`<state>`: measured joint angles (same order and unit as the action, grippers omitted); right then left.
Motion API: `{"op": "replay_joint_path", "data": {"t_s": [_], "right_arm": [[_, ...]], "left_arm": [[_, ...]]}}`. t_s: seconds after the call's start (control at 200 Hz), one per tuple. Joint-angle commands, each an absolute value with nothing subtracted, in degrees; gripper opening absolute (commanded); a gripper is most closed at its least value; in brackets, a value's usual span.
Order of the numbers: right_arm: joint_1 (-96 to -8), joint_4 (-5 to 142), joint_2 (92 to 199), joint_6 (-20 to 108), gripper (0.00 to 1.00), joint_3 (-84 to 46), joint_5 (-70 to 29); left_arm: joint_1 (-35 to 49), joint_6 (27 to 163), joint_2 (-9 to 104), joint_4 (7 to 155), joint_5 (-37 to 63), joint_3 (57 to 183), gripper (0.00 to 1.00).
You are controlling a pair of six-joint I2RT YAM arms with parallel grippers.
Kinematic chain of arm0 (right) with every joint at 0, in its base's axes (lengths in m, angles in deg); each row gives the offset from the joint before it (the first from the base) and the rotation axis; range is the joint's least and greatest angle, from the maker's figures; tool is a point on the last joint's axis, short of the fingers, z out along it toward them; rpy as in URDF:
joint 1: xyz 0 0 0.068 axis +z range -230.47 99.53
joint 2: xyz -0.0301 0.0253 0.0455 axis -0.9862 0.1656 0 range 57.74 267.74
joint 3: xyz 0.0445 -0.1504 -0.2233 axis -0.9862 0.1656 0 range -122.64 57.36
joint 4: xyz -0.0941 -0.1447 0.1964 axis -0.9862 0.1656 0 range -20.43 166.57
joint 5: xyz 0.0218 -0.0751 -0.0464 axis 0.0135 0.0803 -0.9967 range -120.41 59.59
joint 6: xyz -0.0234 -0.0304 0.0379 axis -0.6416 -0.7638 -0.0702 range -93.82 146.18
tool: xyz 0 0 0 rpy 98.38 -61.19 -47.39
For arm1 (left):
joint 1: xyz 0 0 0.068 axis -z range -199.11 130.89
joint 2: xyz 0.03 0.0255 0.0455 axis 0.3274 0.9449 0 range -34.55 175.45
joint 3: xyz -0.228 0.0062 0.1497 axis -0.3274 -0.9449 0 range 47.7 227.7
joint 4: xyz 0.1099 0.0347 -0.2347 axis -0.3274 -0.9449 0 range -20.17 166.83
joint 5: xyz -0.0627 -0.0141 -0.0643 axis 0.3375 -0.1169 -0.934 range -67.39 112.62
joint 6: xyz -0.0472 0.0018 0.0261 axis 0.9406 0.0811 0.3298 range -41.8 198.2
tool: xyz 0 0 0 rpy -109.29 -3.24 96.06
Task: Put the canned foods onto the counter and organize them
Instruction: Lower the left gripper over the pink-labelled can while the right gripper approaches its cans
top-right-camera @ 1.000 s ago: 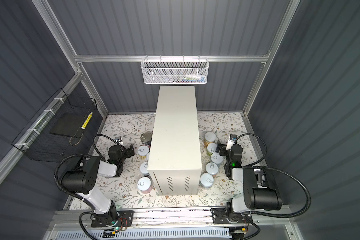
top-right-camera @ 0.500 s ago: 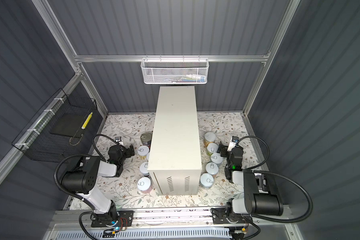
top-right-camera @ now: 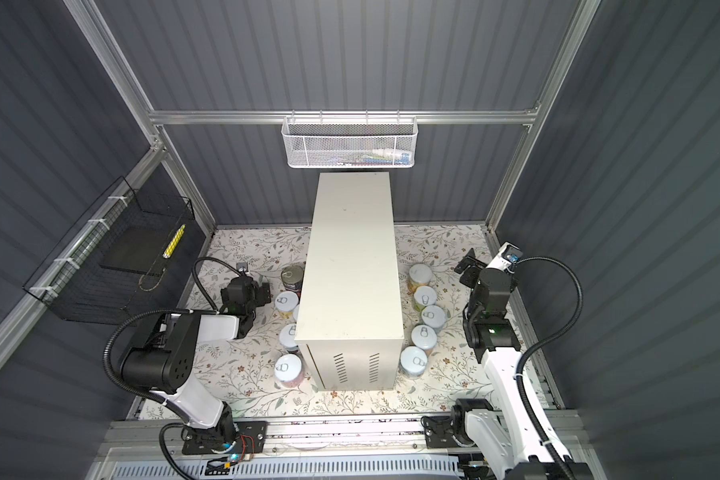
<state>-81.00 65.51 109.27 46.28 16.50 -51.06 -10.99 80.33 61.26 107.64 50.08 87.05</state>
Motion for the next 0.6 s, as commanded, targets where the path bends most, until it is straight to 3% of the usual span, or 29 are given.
{"op": "replay_joint_path", "data": {"t_s": [0.0,0.375,0.59], "right_arm": [[-80.56,81.12,109.52,51.67,0.99,14.05,-47.09],[-80.39,99.04,105.48,53.52,0.99,9.78,-32.84],[-80.38,104.26,107.1,53.39,0.99,6.55,-30.46]], "left_arm": [[-10.85,85.79,55.52,91.3,53.05,91.42,1.0],[-5.77,99.82,29.58,57.74,31.12,92.72,1.0],[1.31,106.03,18.86,39.5,27.48,94.35,0.99]]}}
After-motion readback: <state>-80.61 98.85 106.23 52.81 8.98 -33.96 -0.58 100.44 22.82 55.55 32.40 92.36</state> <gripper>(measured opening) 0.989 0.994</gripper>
